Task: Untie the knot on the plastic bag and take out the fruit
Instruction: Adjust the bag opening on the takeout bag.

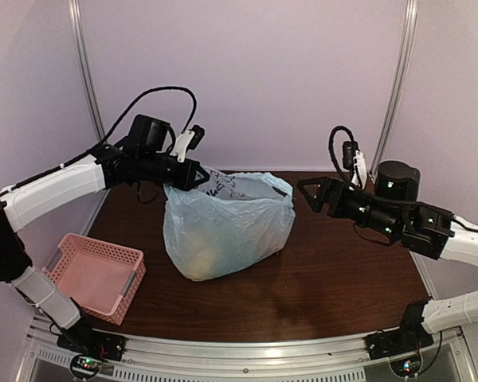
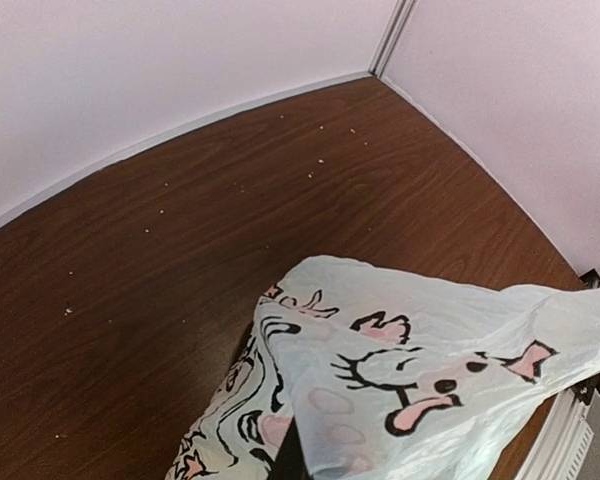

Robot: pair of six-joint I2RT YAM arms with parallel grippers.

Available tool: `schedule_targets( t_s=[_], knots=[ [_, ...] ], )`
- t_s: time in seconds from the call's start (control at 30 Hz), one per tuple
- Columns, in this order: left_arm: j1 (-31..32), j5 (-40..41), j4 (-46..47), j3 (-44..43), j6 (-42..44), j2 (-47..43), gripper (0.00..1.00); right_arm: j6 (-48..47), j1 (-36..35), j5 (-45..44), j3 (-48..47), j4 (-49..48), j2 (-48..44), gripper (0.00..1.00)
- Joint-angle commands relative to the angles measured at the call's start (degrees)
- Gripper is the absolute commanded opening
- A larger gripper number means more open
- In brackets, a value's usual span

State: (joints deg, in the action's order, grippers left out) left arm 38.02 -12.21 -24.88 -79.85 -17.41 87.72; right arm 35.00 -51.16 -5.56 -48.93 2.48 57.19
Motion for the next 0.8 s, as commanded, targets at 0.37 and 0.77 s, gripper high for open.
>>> schedule_targets(
  t_s=[0.37,0.77],
  knots=[
    [-2.0,-11.6,4.6,-1.9,6.4,2.9,0.00,-27.3,-0.5,11.7,-31.3,24.9,12.0,0.88],
    [0.3,-18.9,1.3,-8.4,12.6,7.5,0.00,-32.7,-0.7,13.4,-47.8,39.1,29.7,0.87]
  ],
)
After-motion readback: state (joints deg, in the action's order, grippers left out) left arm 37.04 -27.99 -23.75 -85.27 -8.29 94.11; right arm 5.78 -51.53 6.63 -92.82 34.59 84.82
